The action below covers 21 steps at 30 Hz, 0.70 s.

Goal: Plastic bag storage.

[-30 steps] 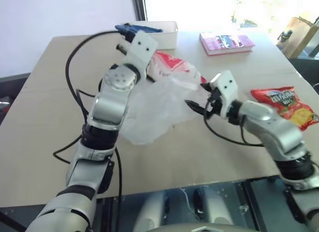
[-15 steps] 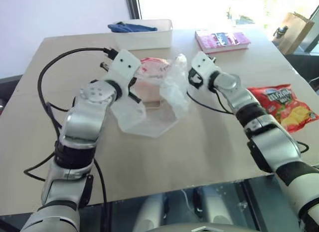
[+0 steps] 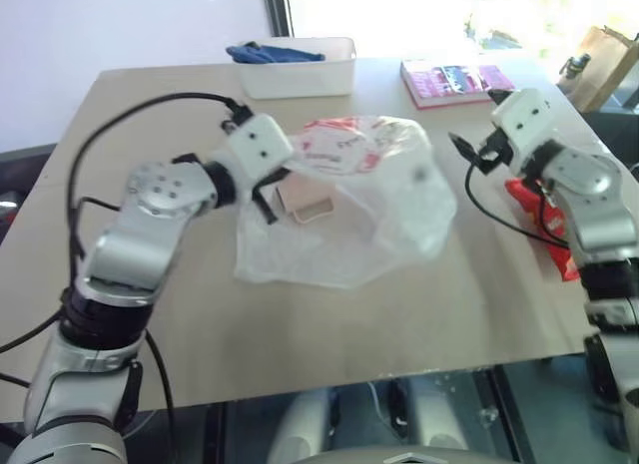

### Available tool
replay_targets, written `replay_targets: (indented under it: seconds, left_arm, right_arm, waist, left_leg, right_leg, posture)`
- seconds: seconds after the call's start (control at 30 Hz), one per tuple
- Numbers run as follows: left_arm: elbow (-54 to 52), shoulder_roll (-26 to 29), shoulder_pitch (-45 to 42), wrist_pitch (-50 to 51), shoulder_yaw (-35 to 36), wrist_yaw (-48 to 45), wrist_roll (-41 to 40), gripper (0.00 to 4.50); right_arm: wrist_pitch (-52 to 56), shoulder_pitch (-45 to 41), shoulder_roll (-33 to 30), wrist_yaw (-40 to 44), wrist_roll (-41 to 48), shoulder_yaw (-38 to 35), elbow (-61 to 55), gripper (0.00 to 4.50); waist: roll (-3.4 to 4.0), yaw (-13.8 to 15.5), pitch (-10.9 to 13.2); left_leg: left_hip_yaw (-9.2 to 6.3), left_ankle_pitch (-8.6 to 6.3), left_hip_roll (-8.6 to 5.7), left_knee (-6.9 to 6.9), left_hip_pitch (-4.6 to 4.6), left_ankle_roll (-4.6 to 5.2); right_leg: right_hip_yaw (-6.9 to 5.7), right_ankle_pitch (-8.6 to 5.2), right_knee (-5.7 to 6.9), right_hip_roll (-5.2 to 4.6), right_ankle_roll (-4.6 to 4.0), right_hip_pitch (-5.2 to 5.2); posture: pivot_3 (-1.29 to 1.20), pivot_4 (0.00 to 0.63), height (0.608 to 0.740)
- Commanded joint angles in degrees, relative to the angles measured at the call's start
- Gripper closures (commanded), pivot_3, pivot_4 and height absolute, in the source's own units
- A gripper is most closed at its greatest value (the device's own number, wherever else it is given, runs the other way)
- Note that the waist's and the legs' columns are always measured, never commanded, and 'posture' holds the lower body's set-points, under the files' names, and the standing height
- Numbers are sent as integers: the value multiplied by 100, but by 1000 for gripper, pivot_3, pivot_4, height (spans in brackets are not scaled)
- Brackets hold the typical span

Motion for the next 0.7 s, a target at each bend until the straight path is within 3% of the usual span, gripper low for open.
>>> replay_targets:
  seconds: [0.03,0.2,0.37,0.5,0.7]
  left_arm:
    - [311,-159,-443,-364,78,-166,-49,4500]
    - [1030,-559,-1020,-987,-320,-226,268,4500]
    - [1577,-961,-1315,-1288,-498,-106,578,4500]
    - [1794,-1215,-1459,-1201,-441,96,756,4500]
    - [1457,-1270,-1260,-871,-323,214,818,4500]
  right_arm:
    - [1664,928,-430,-20,601,-1355,-2130,147]
    - [3114,2599,-869,-32,310,-2908,-3581,147]
    - [3532,4291,-788,363,139,-3861,-4222,147]
    - [4543,3850,303,-374,504,-4126,-4102,147]
    - [6346,2049,2197,-1079,1233,-5611,-3783,147]
  waist:
    - [0,35,0]
    - [-2,132,-2]
    - [-1,153,-4]
    - [-8,97,-4]
    - [3,119,-8]
  left_leg:
    - [-1,0,0,2,0,1]
    - [11,-10,-4,35,6,19]
    - [7,-24,-5,77,13,42]
    - [21,-26,-3,90,22,46]
    - [30,-24,7,91,39,44]
  right_leg:
    - [-1,0,0,1,0,2]
    - [-7,1,12,9,3,20]
    - [-27,6,10,11,13,51]
    - [-13,13,8,16,25,56]
    - [-4,18,16,20,24,62]
  posture:
    - [0,150,740]
    - [0,150,740]
    - [0,150,740]
    - [0,150,740]
    - [0,150,740]
